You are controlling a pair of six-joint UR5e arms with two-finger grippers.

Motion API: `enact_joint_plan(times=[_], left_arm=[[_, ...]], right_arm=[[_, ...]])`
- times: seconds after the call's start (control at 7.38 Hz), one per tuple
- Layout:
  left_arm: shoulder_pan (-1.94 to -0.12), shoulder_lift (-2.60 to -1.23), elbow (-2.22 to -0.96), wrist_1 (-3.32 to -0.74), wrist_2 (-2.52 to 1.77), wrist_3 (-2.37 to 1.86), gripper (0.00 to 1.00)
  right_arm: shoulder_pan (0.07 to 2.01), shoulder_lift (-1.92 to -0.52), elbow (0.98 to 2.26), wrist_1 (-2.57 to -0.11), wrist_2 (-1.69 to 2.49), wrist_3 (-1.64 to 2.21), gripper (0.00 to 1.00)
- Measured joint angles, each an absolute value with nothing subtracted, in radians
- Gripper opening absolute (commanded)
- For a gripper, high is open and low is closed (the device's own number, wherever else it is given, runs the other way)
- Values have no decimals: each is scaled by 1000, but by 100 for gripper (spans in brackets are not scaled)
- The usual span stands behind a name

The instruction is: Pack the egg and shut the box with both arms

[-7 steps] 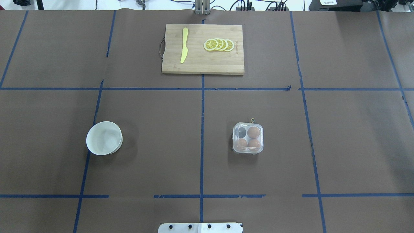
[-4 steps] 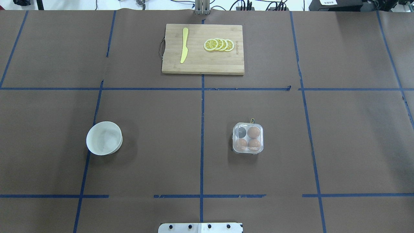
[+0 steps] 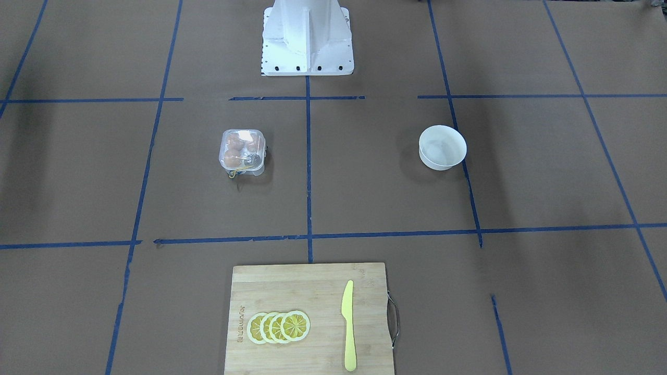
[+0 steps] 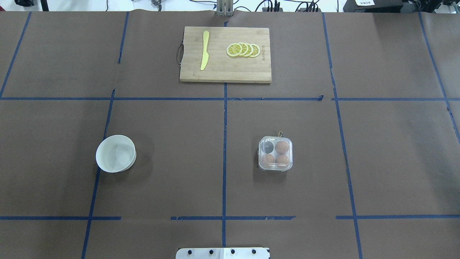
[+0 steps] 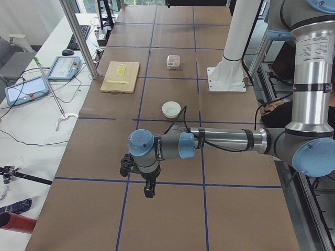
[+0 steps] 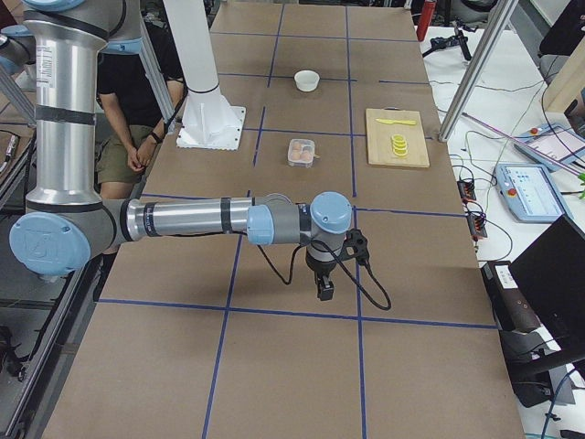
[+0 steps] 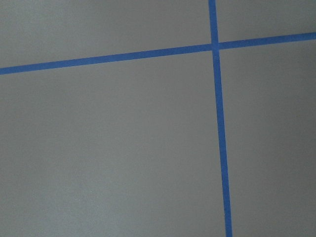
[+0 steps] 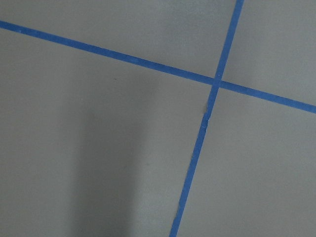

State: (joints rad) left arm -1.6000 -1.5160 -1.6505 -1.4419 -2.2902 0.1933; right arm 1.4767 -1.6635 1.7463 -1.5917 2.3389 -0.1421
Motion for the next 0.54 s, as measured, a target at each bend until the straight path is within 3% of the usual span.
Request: enact_joint_plan(times=[0.54], left_arm=[[-1601, -1524, -1656, -1441, -2288, 192, 100]], right_arm=[[1476, -1666, 1736, -1589, 2345, -119, 100]])
